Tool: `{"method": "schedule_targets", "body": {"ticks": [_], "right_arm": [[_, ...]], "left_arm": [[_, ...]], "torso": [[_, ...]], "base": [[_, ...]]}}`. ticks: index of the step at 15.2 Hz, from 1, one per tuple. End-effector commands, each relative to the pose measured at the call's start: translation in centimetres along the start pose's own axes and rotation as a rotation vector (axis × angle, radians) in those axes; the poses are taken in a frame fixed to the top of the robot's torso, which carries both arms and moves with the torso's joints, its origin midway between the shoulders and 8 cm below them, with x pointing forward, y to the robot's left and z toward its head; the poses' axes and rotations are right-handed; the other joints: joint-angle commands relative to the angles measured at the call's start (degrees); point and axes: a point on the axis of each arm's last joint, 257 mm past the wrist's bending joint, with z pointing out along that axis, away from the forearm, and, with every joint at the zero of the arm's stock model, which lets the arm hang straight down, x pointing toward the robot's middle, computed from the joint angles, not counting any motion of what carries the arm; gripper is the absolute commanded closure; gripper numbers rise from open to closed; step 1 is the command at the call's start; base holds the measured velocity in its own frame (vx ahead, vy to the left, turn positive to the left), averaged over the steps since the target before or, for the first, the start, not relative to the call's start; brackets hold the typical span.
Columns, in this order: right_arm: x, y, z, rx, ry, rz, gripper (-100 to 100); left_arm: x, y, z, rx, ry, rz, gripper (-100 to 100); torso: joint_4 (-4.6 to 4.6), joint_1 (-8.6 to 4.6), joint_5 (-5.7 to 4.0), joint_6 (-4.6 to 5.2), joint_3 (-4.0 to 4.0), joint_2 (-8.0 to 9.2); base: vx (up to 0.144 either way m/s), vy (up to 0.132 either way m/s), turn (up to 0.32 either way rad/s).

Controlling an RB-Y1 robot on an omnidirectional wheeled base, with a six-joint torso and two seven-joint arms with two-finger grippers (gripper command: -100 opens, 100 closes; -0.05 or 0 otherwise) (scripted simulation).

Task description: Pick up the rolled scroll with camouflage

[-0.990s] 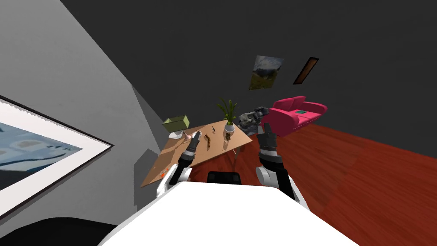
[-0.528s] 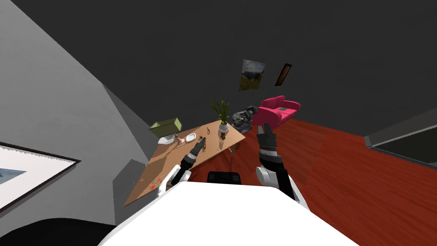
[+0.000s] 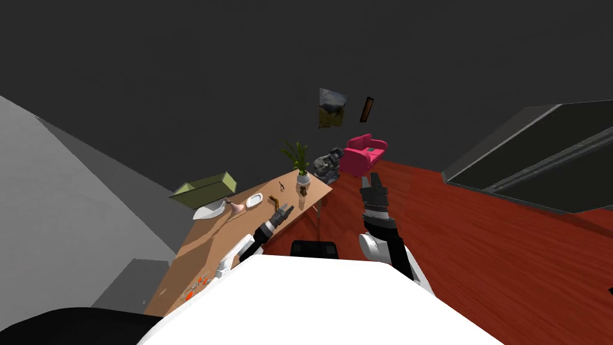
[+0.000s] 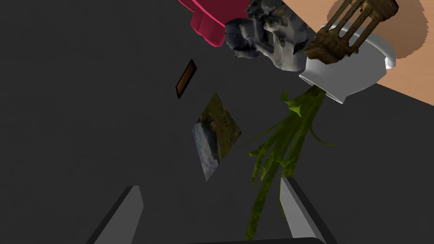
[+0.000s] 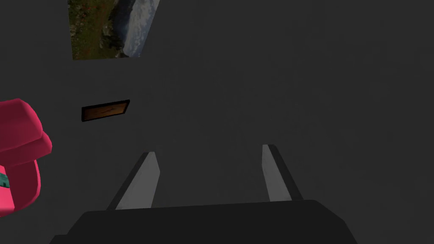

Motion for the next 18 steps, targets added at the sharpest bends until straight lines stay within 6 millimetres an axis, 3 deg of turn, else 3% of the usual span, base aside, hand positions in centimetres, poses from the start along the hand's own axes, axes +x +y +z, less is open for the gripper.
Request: {"method": "schedule_targets", "body": {"ticks": [1, 2, 4, 7, 9, 10, 12, 13, 15, 16, 17, 18], "right_arm": [[0.0, 0.0, 0.0, 0.0, 0.0, 0.0, 0], [0.0, 0.0, 0.0, 0.0, 0.0, 0.0, 0], [0.0, 0.0, 0.0, 0.0, 0.0, 0.0, 0], [0.0, 0.0, 0.0, 0.0, 0.0, 0.0, 0], [0.0, 0.0, 0.0, 0.0, 0.0, 0.0, 0], [0.0, 0.0, 0.0, 0.0, 0.0, 0.0, 0], [0.0, 0.0, 0.0, 0.0, 0.0, 0.0, 0], [0.0, 0.0, 0.0, 0.0, 0.0, 0.0, 0], [0.0, 0.0, 0.0, 0.0, 0.0, 0.0, 0], [0.0, 0.0, 0.0, 0.0, 0.0, 0.0, 0], [0.0, 0.0, 0.0, 0.0, 0.0, 0.0, 0], [0.0, 0.0, 0.0, 0.0, 0.0, 0.0, 0]], "left_arm": [[1.3, 1.3, -0.8, -0.02, 0.048, 0.031, -100], [3.6, 2.1, -1.6, -0.019, 0.124, 0.095, -100], [4.0, 3.1, -2.3, -0.036, 0.144, 0.101, -100], [8.7, 5.5, -5.3, -0.039, 0.315, 0.233, -100], [9.0, 6.8, -6.4, -0.061, 0.344, 0.245, -100], [10.7, 7.4, -7.9, -0.041, 0.422, 0.316, -100], [11.2, 8.8, -9.0, -0.069, 0.447, 0.316, -100], [12.6, 9.7, -11.0, -0.049, 0.533, 0.391, -100], [13.1, 10.8, -11.9, -0.074, 0.552, 0.387, -100], [14.4, 12.0, -14.4, -0.059, 0.643, 0.458, -100], [14.6, 12.7, -15.1, -0.075, 0.657, 0.455, -100], [15.7, 13.6, -17.4, -0.052, 0.738, 0.517, -100]], "torso": [[0.0, 0.0, 0.0, 0.0, 0.0, 0.0], [0.0, 0.02, 0.0, -0.06, 0.0, 0.0], [0.0, 0.02, 0.0, -0.03, -0.01, -0.03], [-0.01, 0.02, 0.0, -0.02, -0.03, -0.04], [-0.01, 0.02, 0.0, -0.03, -0.03, -0.06], [-0.01, 0.04, 0.0, -0.07, -0.04, -0.06], [-0.01, 0.05, 0.0, -0.02, -0.05, -0.09], [-0.02, 0.05, 0.01, -0.06, -0.05, -0.09], [-0.02, 0.07, 0.01, -0.01, -0.05, -0.1], [-0.02, 0.08, 0.01, -0.07, -0.05, -0.09], [-0.02, 0.07, 0.01, -0.01, -0.06, -0.1], [-0.02, 0.08, 0.0, -0.03, -0.06, -0.12]], "base": [[-0.004, 0.004, -0.18], [-0.001, -0.006, -0.412], [0.0, 0.003, -0.212], [0.006, -0.004, -0.383], [0.009, 0.004, -0.232], [0.012, 0.001, -0.271], [0.011, 0.009, -0.235], [0.012, 0.005, -0.386], [0.012, 0.016, -0.263], [0.015, 0.009, -0.348], [0.018, 0.013, -0.341], [0.024, 0.016, -0.389]]}}
